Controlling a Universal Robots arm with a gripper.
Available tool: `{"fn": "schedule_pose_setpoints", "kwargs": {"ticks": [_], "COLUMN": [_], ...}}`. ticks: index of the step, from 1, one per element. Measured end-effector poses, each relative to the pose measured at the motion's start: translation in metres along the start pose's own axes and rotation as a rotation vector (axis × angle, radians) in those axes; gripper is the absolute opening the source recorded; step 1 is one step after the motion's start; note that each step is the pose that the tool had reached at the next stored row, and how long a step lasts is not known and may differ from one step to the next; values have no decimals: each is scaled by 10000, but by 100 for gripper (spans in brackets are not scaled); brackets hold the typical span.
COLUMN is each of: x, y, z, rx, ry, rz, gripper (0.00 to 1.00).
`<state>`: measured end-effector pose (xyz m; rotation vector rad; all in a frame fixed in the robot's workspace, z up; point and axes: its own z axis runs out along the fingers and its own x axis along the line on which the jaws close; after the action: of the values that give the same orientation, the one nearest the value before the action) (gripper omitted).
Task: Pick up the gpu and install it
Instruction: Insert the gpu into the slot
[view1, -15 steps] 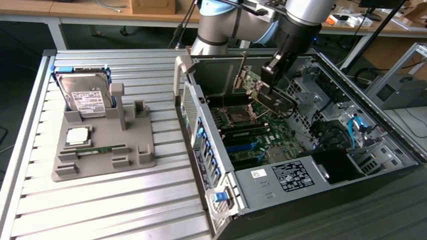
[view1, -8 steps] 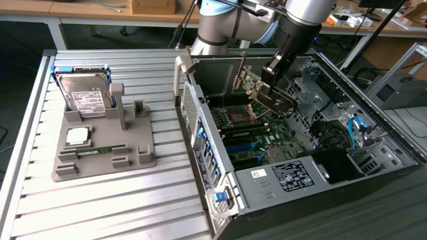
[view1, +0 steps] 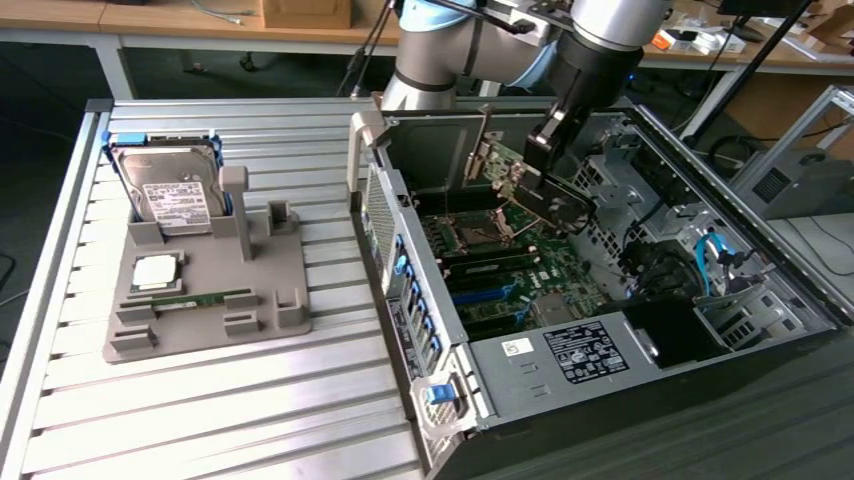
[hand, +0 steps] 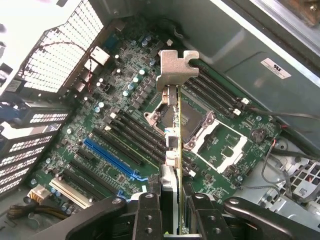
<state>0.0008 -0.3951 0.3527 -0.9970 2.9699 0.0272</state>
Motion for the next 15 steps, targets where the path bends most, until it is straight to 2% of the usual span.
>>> {"fn": "schedule_pose_setpoints", "kwargs": {"ticks": [15], "x": [0], "y": [0], "z": [0], "rx": [-10], "ry": [9], "rz": [-730], "gripper": [27]}}
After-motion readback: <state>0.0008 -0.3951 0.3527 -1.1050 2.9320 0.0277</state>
